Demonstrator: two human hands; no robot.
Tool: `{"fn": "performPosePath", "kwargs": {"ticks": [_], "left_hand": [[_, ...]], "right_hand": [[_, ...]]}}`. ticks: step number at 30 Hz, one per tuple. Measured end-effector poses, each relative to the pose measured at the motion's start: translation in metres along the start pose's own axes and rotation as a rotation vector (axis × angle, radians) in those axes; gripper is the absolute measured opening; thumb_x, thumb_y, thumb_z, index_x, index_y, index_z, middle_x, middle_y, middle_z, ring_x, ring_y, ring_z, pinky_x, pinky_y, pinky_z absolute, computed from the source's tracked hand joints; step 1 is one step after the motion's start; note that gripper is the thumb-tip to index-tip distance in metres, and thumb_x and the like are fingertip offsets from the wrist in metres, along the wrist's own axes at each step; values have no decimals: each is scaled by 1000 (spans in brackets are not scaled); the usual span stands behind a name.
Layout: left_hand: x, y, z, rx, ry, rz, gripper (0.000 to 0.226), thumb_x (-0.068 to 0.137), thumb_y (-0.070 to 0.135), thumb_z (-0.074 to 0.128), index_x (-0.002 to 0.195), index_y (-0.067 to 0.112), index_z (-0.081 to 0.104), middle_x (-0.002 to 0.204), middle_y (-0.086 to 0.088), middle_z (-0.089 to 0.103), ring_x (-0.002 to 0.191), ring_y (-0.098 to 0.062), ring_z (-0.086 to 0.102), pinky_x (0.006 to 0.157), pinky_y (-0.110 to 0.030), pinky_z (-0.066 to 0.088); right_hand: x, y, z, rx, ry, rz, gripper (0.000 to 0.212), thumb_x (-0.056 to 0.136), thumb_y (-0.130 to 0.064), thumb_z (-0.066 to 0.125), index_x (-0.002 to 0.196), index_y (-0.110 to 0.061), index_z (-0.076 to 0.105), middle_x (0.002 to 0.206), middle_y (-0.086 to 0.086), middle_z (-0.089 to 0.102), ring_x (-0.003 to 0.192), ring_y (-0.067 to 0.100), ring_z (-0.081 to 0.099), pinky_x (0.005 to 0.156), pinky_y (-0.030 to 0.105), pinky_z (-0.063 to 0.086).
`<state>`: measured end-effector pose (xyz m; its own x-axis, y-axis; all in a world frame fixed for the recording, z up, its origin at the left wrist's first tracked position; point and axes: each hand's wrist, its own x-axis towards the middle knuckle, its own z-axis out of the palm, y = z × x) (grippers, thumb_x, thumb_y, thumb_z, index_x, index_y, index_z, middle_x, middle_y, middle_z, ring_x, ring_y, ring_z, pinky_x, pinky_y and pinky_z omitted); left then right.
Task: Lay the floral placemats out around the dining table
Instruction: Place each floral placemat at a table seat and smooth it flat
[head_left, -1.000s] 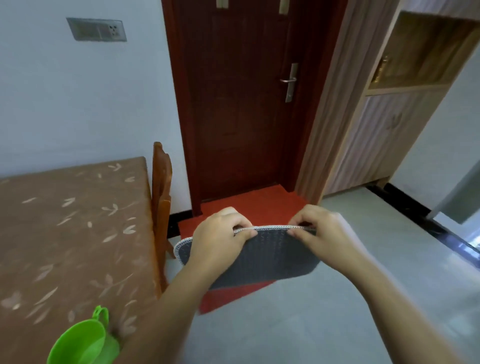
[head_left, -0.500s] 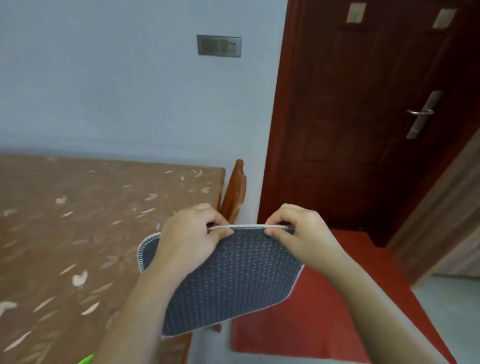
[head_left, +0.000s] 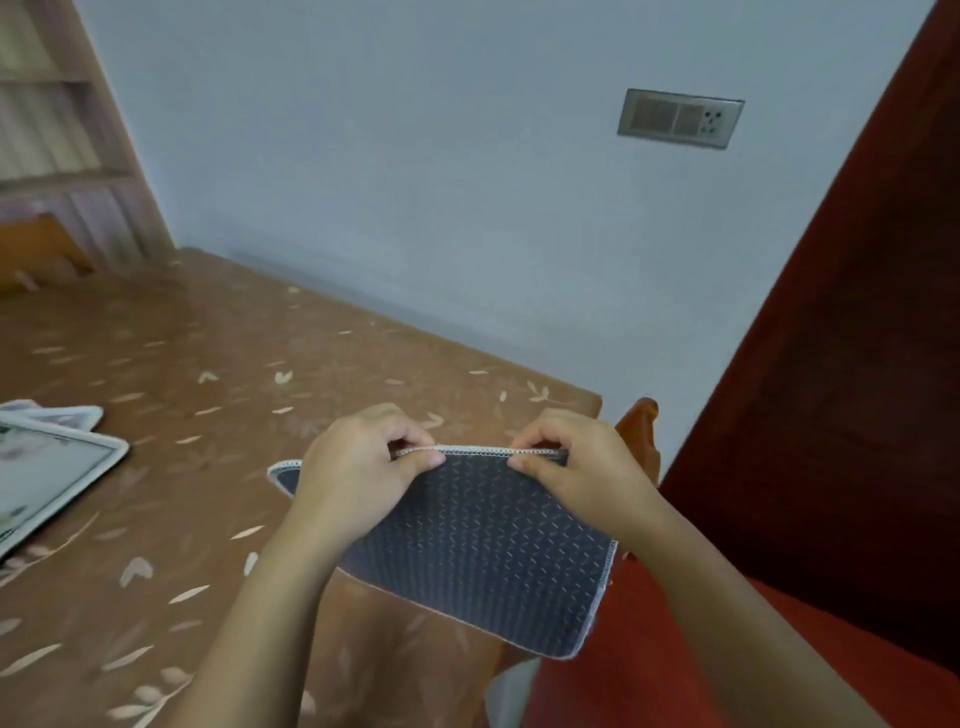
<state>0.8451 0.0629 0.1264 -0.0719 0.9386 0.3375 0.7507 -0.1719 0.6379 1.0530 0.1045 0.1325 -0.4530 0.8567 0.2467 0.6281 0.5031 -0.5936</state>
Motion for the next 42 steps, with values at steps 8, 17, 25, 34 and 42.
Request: {"fn": "performPosePath", "kwargs": {"ticks": [8,17,25,34,42], "left_hand": [[24,-26,-12,105,92,-131,13,72,25,75,65,30,65,72,14,58,75,-14,56,66,-33,43],[58,-35,-12,167,188,-330,15,71,14,75,64,15,62,66,6,55,68,-18,52,60,-30,34],[96,-60,25,199,171,-573,5,82,17,65,78,18,69,76,6,57,78,-17,54,73,-35,44],[146,-101,-2,411,481,-632,7,84,19,62,84,17,69,90,-3,63,86,-25,55,70,-35,43],[126,-119,26,458,589,-556,10,77,13,69,86,13,73,83,-3,64,76,-17,56,60,-22,31]], "right_hand": [[68,11,22,64,-137,-130,5,81,-26,65,80,-31,64,80,-23,58,81,-8,51,73,7,36],[169,40,26,88,-272,-348,10,77,-20,69,73,-28,64,77,-16,62,77,0,55,70,16,39],[243,82,44,87,-418,-466,7,80,-19,67,76,-25,66,81,-12,65,80,-1,55,72,18,41],[336,46,89,252,-383,-529,3,82,-15,64,82,-16,67,84,-4,62,83,11,54,74,20,37],[336,64,135,412,-309,-524,3,76,-8,70,78,-10,69,79,0,62,77,10,54,67,5,36]]}}
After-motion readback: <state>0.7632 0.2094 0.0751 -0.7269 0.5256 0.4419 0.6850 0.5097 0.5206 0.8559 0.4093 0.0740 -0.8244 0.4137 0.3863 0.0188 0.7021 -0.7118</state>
